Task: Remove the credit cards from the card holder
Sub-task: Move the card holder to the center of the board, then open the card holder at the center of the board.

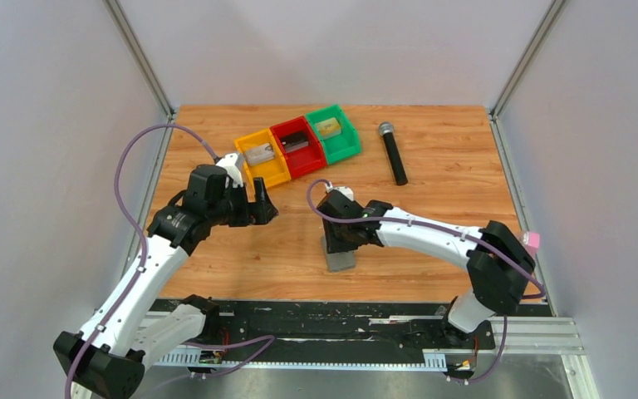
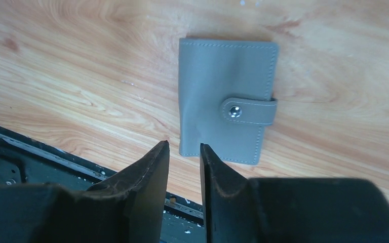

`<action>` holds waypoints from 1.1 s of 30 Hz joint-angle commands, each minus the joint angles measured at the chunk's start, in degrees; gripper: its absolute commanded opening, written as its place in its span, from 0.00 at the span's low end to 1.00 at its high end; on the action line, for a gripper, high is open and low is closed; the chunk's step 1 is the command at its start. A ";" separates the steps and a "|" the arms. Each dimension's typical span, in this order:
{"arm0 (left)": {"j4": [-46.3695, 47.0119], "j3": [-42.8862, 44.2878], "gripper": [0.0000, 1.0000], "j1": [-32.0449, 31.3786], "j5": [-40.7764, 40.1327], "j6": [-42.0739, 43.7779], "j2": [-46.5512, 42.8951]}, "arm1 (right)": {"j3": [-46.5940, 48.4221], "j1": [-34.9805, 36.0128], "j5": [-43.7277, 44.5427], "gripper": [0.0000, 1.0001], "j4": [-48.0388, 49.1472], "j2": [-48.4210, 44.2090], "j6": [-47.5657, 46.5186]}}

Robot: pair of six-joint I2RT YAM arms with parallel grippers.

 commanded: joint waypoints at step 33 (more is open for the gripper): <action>8.04 -2.27 1.00 0.11 6.76 -5.83 2.52 | -2.77 -5.34 2.52 0.35 6.69 3.64 -6.31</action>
